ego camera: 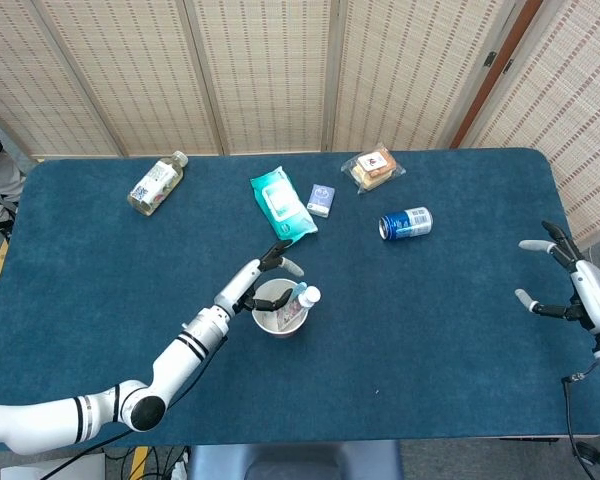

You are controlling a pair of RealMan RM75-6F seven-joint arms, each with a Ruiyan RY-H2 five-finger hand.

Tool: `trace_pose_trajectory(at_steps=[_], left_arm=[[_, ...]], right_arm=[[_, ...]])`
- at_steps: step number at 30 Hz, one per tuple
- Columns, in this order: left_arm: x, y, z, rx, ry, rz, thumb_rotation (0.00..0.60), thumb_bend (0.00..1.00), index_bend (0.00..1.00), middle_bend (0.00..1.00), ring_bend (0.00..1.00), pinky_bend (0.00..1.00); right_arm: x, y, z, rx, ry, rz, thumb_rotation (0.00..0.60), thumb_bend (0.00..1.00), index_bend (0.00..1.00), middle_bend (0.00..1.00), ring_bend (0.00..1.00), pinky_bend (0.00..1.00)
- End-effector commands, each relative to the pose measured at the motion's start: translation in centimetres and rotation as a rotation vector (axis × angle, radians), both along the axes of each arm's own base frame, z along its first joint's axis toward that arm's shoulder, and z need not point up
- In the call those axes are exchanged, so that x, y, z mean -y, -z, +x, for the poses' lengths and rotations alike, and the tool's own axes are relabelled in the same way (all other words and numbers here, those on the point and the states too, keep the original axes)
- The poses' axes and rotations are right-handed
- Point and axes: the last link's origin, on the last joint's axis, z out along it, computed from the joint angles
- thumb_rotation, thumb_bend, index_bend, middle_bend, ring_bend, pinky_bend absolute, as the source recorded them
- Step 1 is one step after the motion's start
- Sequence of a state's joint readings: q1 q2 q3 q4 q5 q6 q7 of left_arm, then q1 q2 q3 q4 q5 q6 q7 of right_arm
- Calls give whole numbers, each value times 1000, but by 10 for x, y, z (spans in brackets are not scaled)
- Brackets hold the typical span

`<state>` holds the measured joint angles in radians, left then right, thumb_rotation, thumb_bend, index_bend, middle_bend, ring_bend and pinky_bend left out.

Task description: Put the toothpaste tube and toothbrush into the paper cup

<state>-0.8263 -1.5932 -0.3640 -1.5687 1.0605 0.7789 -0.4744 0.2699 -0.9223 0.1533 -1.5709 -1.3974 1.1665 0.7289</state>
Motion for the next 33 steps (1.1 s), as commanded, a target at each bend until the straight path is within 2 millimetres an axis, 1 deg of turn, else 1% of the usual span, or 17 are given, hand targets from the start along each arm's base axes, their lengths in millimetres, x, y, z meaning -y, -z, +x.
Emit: trace_pose_trajectory(at_steps=[1, 6, 8, 15, 21, 25, 29, 33], left_arm=[[0, -2, -2, 6, -6, 2, 600, 425, 331, 0, 0, 0], [1, -11, -8, -1, -8, 21, 600, 425, 257, 0, 0, 0], [2, -17, -10, -16, -2, 31, 600, 425, 242, 0, 0, 0], [7, -42, -22, -95, 14, 71, 600, 425, 239, 0, 0, 0], [13, -72, -47, -237, 5, 130, 600, 459, 239, 0, 0, 0], [18, -95, -70, -351, -25, 195, 600, 488, 239, 0, 0, 0], [22, -112, -91, -463, -54, 253, 600, 528, 240, 0, 0, 0], [28, -126, -111, -569, -70, 311, 600, 534, 241, 0, 0, 0]], right_arm=[[1, 1, 0, -1, 2, 4, 600, 184, 285, 26, 0, 115], [2, 3, 0, -1, 4, 9, 600, 185, 285, 26, 0, 115], [3, 3, 1, -2, 2, 11, 600, 184, 285, 26, 0, 115], [5, 2, 10, -22, -13, 13, 600, 184, 285, 26, 0, 115], [5, -1, 17, -69, -16, 18, 600, 184, 285, 25, 0, 115], [5, -1, 21, -116, -10, 29, 600, 184, 285, 26, 0, 115], [4, -1, 23, -175, -5, 31, 600, 184, 285, 25, 0, 115], [1, 1, 26, -250, -4, 30, 600, 184, 285, 25, 0, 115]])
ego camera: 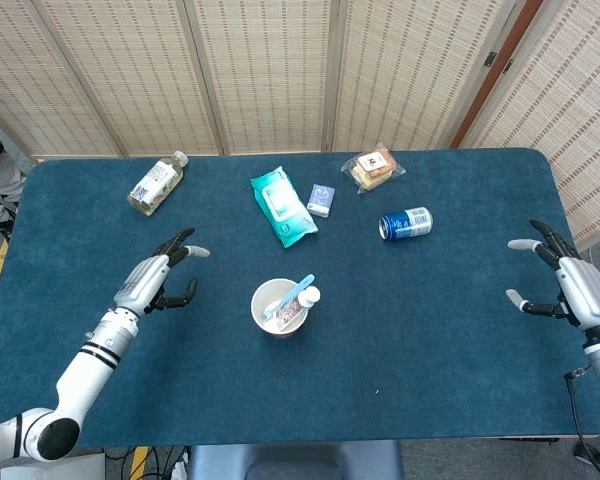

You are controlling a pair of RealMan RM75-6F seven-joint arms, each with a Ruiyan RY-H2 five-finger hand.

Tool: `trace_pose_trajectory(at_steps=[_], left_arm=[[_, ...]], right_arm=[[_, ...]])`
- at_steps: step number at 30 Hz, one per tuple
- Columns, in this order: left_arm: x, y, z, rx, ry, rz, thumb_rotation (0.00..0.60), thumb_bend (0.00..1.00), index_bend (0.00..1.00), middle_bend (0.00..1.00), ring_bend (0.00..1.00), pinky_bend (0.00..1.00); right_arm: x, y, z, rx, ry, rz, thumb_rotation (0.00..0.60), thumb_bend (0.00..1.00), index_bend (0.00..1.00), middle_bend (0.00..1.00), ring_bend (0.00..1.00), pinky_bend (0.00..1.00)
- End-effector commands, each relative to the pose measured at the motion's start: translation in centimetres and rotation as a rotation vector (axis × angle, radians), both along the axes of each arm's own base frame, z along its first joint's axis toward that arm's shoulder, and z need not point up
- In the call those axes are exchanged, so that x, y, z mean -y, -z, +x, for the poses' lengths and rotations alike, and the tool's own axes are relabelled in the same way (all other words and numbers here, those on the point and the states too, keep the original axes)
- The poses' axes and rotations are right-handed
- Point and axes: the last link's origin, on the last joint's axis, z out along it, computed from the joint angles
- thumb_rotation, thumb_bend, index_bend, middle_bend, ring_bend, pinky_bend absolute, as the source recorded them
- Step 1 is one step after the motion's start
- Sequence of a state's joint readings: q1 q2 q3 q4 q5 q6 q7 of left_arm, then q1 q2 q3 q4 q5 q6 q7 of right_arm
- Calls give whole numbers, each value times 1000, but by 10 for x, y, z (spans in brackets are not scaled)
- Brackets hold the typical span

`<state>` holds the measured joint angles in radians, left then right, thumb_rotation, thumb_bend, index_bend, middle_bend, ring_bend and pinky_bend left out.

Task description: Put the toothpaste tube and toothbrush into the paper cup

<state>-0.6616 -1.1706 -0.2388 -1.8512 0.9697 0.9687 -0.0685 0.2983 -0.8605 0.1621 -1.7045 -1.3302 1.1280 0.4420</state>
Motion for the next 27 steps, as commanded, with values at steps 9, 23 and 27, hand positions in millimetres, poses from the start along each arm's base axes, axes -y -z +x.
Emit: trace_pose_trajectory(at_steps=[9, 23, 27], left_arm=[[21, -34, -54, -272, -37, 178, 600, 536, 242, 0, 0, 0], [46, -47, -100, -558, -51, 305, 600, 536, 242, 0, 0, 0], [54, -56, -109, -552, -90, 322, 600, 536, 242, 0, 0, 0]], right_arm=[[-18, 8, 7, -225, -2, -35, 600, 184, 265, 25, 0, 115], [-50, 19, -3, -293, 57, -78, 600, 183, 260, 23, 0, 115], [-56, 19, -3, -272, 70, -78, 600, 184, 259, 23, 0, 115]])
